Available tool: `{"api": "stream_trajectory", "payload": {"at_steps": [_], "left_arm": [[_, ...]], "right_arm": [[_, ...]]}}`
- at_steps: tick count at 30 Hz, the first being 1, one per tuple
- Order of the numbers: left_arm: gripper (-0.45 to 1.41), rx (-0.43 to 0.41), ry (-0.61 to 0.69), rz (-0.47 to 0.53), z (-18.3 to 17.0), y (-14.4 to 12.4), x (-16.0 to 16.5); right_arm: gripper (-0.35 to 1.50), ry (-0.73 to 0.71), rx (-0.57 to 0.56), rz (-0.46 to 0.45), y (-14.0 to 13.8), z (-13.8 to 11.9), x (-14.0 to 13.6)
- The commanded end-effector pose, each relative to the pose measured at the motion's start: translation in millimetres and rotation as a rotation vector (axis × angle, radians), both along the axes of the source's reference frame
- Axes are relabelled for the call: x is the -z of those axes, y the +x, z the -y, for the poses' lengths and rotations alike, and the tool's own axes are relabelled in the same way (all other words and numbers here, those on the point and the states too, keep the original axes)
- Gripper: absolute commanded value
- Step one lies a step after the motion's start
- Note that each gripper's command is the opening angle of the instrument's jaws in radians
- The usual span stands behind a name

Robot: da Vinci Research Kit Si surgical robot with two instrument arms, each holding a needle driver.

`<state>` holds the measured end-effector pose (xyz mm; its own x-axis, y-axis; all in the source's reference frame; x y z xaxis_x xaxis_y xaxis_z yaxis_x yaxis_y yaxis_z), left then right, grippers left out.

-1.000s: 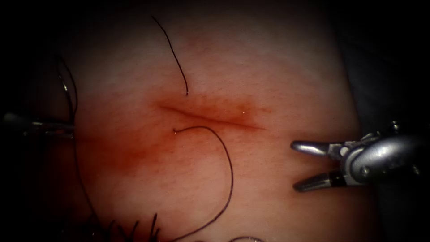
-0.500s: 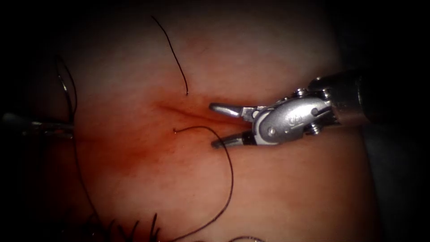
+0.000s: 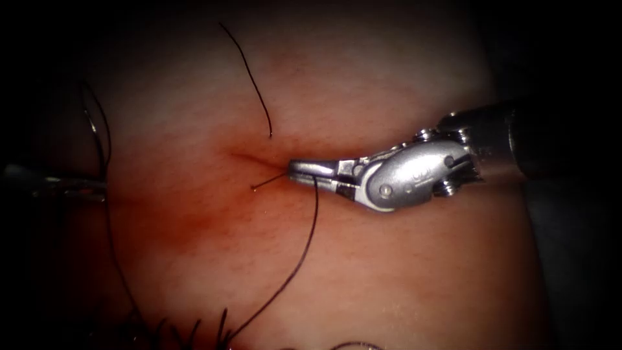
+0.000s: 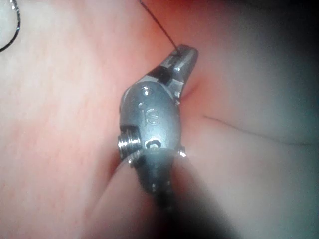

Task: Wound Closure
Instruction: Grasp the suture with the right gripper and pull it through the skin until a short tail remains.

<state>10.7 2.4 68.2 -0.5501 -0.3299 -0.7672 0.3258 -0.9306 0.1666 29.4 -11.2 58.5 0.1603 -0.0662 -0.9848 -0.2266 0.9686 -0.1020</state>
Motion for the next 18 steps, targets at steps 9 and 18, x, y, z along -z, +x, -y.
{"api": "stream_trajectory", "payload": {"at_steps": [9, 18], "left_arm": [[-0.45, 0.000, -0.001, 0.001, 0.0, -0.5, -0.6], [-0.45, 0.004, 0.004, 0.001, -0.1, -0.6, -0.6]], "right_arm": [[-0.35, 0.015, 0.069, 0.037, 1.2, 3.4, 2.0], [-0.35, 0.000, 0.187, 0.056, 4.5, 10.8, 6.2]]}}
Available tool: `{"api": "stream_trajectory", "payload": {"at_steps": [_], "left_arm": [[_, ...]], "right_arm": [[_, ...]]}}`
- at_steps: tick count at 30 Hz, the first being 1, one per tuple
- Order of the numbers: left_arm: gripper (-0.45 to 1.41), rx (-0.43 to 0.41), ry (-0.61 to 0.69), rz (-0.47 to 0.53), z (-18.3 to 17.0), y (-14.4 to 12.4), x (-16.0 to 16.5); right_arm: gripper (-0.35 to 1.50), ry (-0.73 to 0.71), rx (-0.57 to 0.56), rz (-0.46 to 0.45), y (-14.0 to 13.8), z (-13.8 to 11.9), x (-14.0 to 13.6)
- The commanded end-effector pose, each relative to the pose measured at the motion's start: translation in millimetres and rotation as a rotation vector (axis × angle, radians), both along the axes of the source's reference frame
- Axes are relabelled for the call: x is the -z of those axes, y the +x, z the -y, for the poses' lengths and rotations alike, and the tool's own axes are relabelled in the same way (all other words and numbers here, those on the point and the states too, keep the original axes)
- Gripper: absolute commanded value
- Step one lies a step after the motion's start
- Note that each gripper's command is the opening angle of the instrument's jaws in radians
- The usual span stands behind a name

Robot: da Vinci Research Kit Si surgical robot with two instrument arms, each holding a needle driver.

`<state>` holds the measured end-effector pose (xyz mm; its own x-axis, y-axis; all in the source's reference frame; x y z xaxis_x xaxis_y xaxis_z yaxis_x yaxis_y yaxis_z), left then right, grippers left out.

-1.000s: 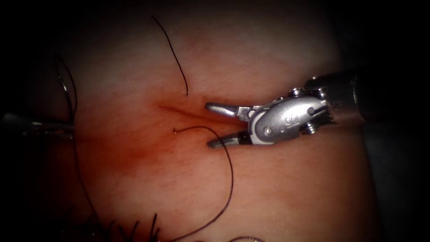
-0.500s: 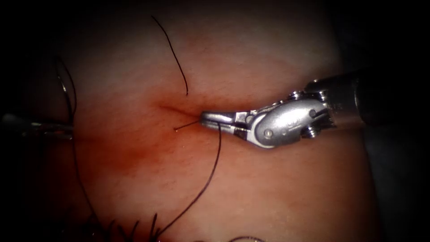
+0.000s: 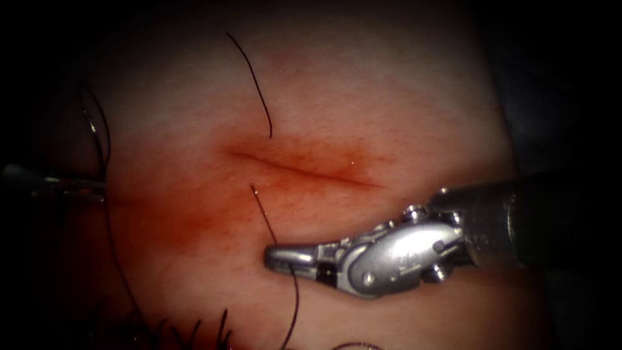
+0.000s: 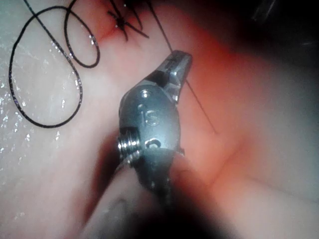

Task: Wound Closure
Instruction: Grasp the suture with the right gripper and pull it through the skin until a short tail remains.

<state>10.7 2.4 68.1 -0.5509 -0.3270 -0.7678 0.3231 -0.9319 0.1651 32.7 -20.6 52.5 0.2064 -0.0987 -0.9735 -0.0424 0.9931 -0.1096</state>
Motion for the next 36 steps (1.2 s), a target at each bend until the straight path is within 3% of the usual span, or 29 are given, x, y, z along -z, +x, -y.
{"api": "stream_trajectory", "payload": {"at_steps": [1, 8, 18, 19, 20, 21, 22, 24, 26, 32, 36], "left_arm": [[-0.45, 0.001, 0.002, 0.000, 0.0, -0.6, -0.7], [-0.45, 0.001, 0.002, 0.000, 0.0, -0.6, -0.7], [-0.45, -0.002, 0.003, -0.001, 0.0, -0.5, -0.7], [-0.45, -0.002, 0.003, -0.001, 0.0, -0.5, -0.7], [-0.45, -0.002, 0.003, -0.001, 0.0, -0.5, -0.7], [-0.45, -0.002, 0.003, -0.001, 0.0, -0.5, -0.7], [-0.45, -0.002, 0.003, -0.001, 0.0, -0.5, -0.7], [-0.45, -0.002, 0.003, -0.001, 0.0, -0.4, -0.7], [-0.45, -0.002, 0.003, -0.001, 0.0, -0.4, -0.7], [-0.45, -0.002, 0.003, -0.001, 0.0, -0.4, -0.7], [-0.45, -0.002, 0.003, -0.001, 0.0, -0.4, -0.7]], "right_arm": [[-0.35, 0.002, 0.014, -0.006, 1.5, 2.1, 0.5], [-0.35, -0.020, 0.117, 0.034, 5.0, 8.6, 2.8], [-0.35, 0.074, 0.213, -0.006, 6.5, 12.0, 6.4], [-0.16, 0.075, 0.216, -0.009, 6.6, 12.1, 6.5], [0.53, 0.083, 0.216, -0.006, 6.5, 11.9, 6.6], [0.93, 0.097, 0.212, -0.008, 6.4, 11.6, 6.6], [1.16, 0.106, 0.210, -0.013, 5.7, 10.6, 6.4], [1.38, 0.123, 0.182, 0.001, 3.8, 8.2, 5.8], [1.47, 0.147, 0.135, 0.028, 1.2, 5.1, 5.0], [1.47, 0.202, 0.041, 0.098, -6.2, -2.2, 2.7], [1.48, 0.190, 0.017, 0.147, -10.4, -4.3, 2.0]]}}
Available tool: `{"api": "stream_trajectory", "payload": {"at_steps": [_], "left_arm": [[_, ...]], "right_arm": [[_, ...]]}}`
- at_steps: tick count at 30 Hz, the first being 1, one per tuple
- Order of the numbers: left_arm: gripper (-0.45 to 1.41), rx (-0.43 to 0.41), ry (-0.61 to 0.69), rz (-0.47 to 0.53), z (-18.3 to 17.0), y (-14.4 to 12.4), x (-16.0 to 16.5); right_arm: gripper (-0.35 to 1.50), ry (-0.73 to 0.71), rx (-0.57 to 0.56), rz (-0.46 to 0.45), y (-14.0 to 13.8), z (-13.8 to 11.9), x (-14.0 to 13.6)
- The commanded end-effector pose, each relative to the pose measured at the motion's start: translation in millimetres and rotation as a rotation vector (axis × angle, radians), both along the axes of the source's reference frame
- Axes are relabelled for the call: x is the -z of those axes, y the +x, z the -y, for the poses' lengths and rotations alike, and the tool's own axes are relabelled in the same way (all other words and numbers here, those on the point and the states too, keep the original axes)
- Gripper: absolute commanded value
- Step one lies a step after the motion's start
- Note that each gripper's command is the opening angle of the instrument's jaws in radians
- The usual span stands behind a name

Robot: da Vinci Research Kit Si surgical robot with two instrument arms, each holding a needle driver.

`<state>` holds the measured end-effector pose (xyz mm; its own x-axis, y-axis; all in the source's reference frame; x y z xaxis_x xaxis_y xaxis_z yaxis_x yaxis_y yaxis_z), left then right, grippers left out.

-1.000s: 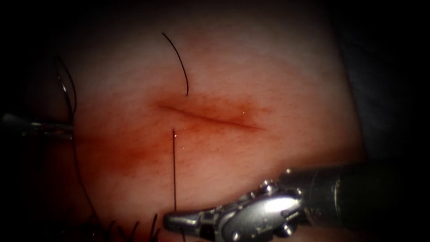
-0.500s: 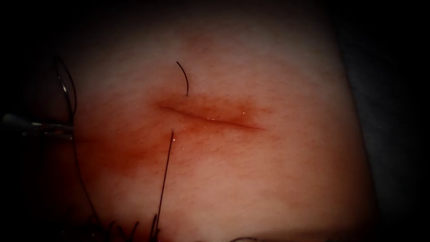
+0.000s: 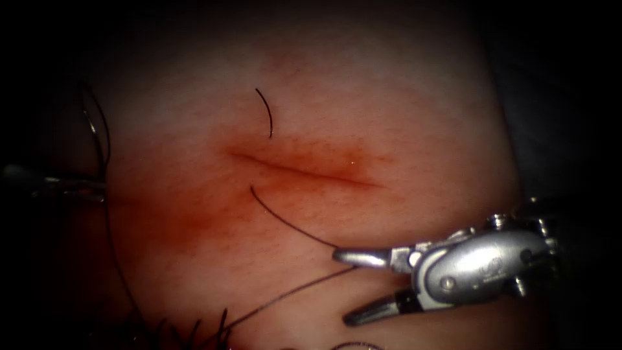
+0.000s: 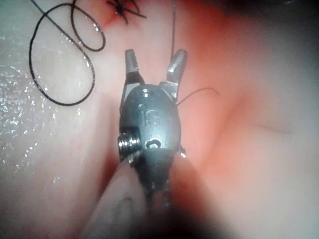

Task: Wound Closure
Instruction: Grasp the suture with the right gripper and pull it through the skin until a short tail remains, then grasp the suture tail with the right tool to adjust it.

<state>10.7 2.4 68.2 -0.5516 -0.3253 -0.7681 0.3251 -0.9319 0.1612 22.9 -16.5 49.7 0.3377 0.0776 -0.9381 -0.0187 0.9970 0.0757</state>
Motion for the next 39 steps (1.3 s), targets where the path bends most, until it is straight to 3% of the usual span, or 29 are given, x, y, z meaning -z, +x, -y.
{"api": "stream_trajectory", "payload": {"at_steps": [1, 11, 13, 14, 15, 16, 17, 20, 21, 23, 24, 27, 33, 36, 39], "left_arm": [[-0.45, -0.001, -0.001, 0.001, 0.0, -0.5, -0.6], [-0.45, 0.000, -0.001, 0.001, 0.0, -0.5, -0.6], [-0.45, 0.000, -0.001, 0.001, 0.0, -0.5, -0.6], [-0.45, 0.000, -0.001, 0.001, 0.0, -0.5, -0.6], [-0.45, 0.000, -0.001, 0.001, 0.0, -0.6, -0.6], [-0.45, 0.001, -0.001, 0.000, 0.0, -0.6, -0.6], [-0.45, 0.002, -0.001, 0.000, 0.0, -0.7, -0.6], [-0.45, 0.000, -0.001, -0.003, 0.0, -0.9, -0.7], [-0.45, 0.000, -0.001, -0.003, 0.1, -0.9, -0.7], [-0.45, 0.000, -0.001, -0.002, 0.1, -0.9, -0.7], [-0.45, 0.000, -0.001, -0.002, 0.0, -0.8, -0.7], [-0.45, -0.001, -0.001, -0.001, 0.0, -0.8, -0.8], [-0.45, 0.003, 0.004, -0.002, 0.0, -0.8, -0.9], [-0.45, 0.003, 0.002, -0.004, 0.0, -0.8, -1.0], [-0.45, 0.004, 0.008, -0.006, 0.0, -0.7, -1.0]], "right_arm": [[1.48, 0.008, -0.014, 0.028, -2.2, -0.9, -0.8], [1.48, 0.006, 0.017, 0.102, -11.2, -4.5, -0.4], [1.48, 0.015, 0.049, 0.176, -13.4, -5.1, -0.3], [1.47, 0.022, 0.060, 0.198, -13.9, -5.5, -0.4], [1.30, 0.050, 0.033, 0.221, -14.6, -6.8, -0.5], [1.25, 0.085, -0.007, 0.223, -14.7, -7.5, -0.7], [1.15, 0.213, -0.156, 0.209, -14.3, -9.1, -1.5], [0.74, 0.456, -0.387, 0.229, -12.2, -11.5, -3.5], [0.78, 0.502, -0.431, 0.235, -11.5, -11.9, -4.1], [1.10, 0.610, -0.514, 0.265, -9.7, -13.0, -5.4], [1.16, 0.643, -0.541, 0.280, -8.9, -13.5, -6.0], [1.35, 0.857, -0.571, 0.307, -5.4, -16.0, -8.9], [1.35, 1.016, -0.631, 0.375, -0.2, -18.9, -11.8], [1.11, 1.053, -0.620, 0.404, 3.3, -19.7, -12.5], [1.08, 1.070, -0.624, 0.464, 6.6, -19.6, -12.8]]}}
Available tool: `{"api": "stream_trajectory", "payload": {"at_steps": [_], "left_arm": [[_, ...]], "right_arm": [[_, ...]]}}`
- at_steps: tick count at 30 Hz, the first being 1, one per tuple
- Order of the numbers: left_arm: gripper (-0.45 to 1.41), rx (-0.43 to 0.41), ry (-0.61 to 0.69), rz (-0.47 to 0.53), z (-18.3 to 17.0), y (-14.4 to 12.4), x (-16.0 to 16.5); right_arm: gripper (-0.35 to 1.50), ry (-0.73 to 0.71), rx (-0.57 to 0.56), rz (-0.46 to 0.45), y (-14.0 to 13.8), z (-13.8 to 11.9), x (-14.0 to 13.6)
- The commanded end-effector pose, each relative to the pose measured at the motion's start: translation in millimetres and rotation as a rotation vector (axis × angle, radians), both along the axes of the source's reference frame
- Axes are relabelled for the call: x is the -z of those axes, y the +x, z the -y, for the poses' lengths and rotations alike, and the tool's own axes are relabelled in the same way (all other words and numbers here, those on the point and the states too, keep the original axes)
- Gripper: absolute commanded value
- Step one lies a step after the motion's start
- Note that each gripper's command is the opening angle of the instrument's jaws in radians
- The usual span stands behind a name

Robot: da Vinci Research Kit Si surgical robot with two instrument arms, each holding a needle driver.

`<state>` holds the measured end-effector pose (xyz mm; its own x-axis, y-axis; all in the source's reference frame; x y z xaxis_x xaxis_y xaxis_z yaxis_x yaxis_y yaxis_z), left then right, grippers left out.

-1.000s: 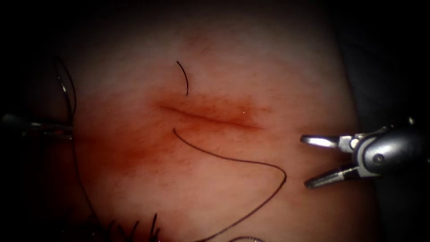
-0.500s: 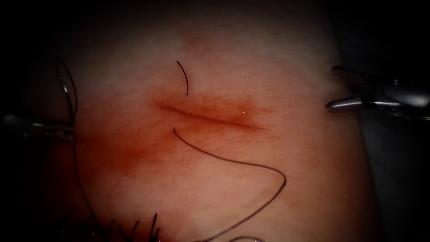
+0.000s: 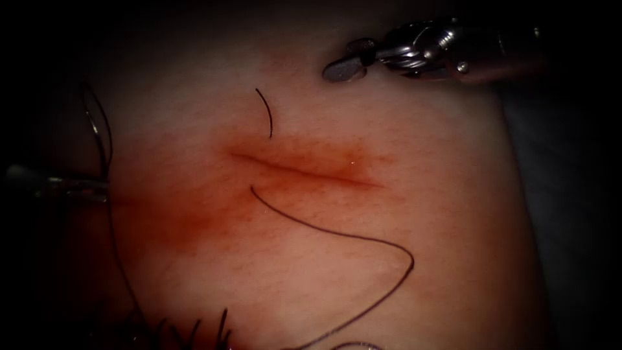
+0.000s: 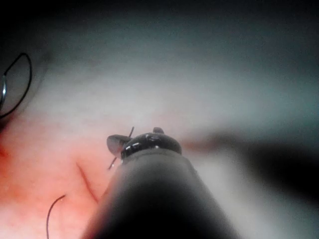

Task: Wound Closure
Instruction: Grasp the suture tail with the right tool to adjust it.

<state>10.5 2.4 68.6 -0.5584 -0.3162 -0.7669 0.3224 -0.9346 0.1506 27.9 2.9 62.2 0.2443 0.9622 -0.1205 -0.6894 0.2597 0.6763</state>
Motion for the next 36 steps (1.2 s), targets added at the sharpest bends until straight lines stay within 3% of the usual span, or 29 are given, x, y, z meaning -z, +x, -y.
{"api": "stream_trajectory", "payload": {"at_steps": [1, 6, 19, 23, 27, 32, 36], "left_arm": [[-0.45, 0.000, -0.001, 0.001, 0.0, -0.5, -0.6], [-0.45, 0.001, -0.003, -0.002, 0.0, -0.5, -0.7], [-0.45, 0.002, 0.002, -0.004, 0.0, -0.5, -0.8], [-0.45, 0.002, 0.002, -0.005, 0.0, -0.5, -0.8], [-0.45, 0.002, 0.002, -0.005, 0.0, -0.5, -0.8], [-0.45, 0.002, 0.002, -0.005, 0.1, -0.4, -0.7], [-0.45, 0.001, 0.002, -0.004, 0.1, -0.3, -0.6]], "right_arm": [[1.05, 0.003, 0.005, 0.008, 2.5, -0.1, -0.4], [0.90, 0.045, 0.026, 0.083, 7.5, 0.2, -2.6], [0.71, 0.087, 0.069, 0.204, 12.2, 1.3, -8.3], [0.53, 0.052, 0.084, 0.242, 12.2, 1.1, -8.9], [0.22, 0.055, 0.098, 0.256, 13.1, 1.7, -9.5], [0.19, 0.054, 0.134, 0.282, 13.7, 2.5, -10.8], [-0.28, 0.053, 0.160, 0.291, 13.1, 2.7, -11.6]]}}
